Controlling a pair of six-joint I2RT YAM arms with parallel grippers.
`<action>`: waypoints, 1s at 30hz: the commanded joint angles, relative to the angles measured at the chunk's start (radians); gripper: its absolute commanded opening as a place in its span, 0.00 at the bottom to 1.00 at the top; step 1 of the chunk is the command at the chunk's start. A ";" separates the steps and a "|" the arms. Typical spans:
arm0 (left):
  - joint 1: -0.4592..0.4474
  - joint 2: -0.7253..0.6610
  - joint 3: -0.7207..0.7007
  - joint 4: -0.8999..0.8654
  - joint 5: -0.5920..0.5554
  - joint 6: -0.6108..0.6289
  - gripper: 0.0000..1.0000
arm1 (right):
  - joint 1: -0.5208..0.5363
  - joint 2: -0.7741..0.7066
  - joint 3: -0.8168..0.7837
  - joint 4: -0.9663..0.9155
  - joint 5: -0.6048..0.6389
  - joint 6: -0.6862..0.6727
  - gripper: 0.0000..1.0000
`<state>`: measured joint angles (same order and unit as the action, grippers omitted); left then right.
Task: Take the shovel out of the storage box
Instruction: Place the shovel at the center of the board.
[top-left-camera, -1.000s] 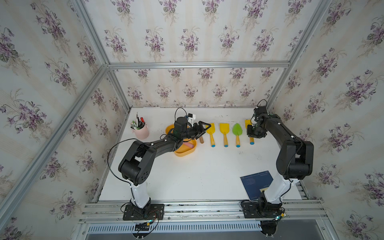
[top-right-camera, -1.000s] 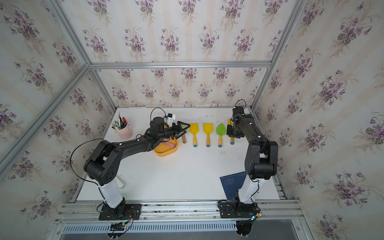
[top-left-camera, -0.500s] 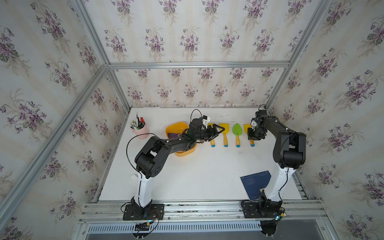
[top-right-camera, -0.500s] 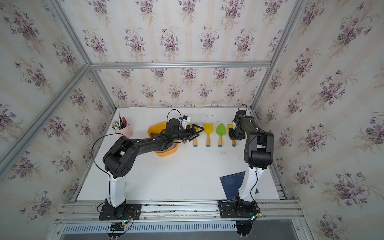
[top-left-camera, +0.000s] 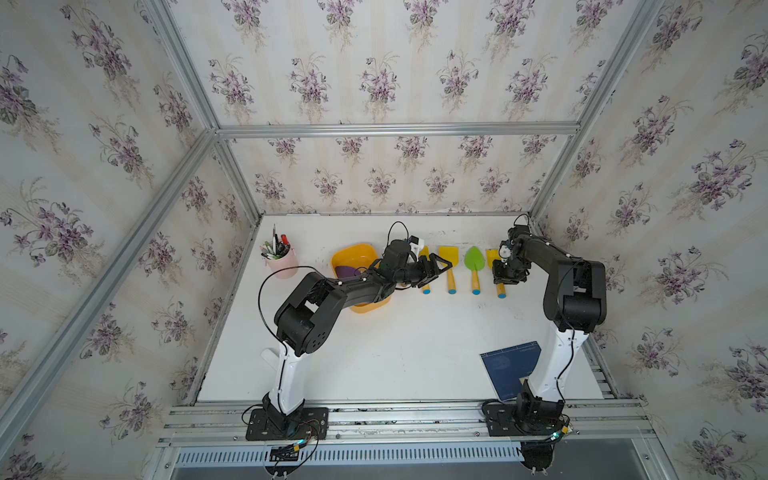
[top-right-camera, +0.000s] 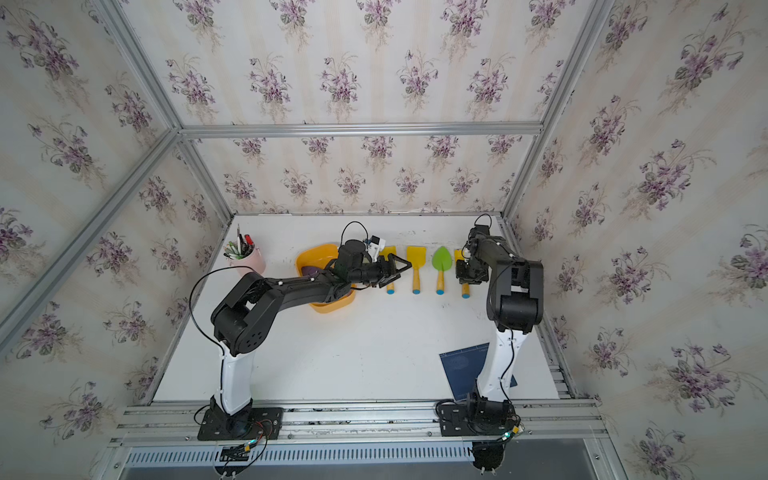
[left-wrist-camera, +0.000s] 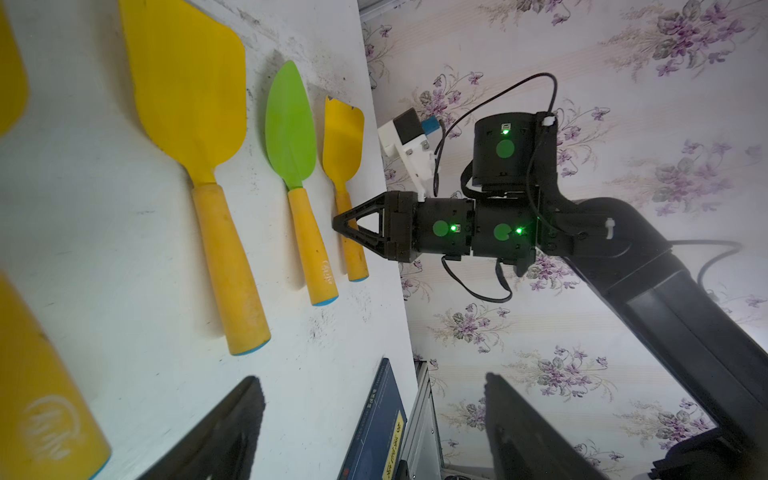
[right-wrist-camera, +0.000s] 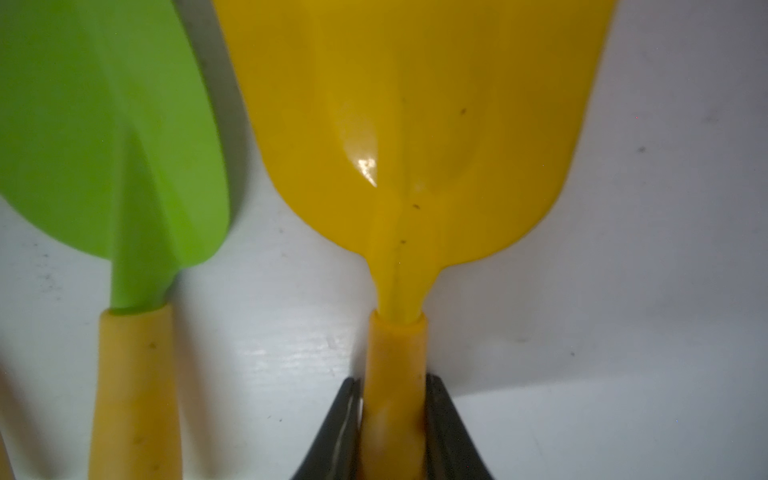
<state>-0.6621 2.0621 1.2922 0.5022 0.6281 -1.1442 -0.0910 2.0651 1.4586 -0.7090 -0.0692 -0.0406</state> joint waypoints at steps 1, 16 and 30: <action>-0.001 -0.016 0.004 -0.009 -0.003 0.030 0.82 | 0.000 0.002 -0.006 0.013 0.000 -0.021 0.22; 0.001 -0.034 -0.005 -0.031 -0.004 0.044 0.83 | -0.006 0.009 0.015 -0.014 -0.017 0.024 0.47; 0.185 -0.287 -0.165 -0.234 0.022 0.200 0.82 | 0.159 -0.294 0.093 -0.115 -0.017 0.133 0.57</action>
<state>-0.5022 1.8275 1.1469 0.3443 0.6319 -1.0267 -0.0021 1.7916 1.5158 -0.7834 -0.0731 0.0551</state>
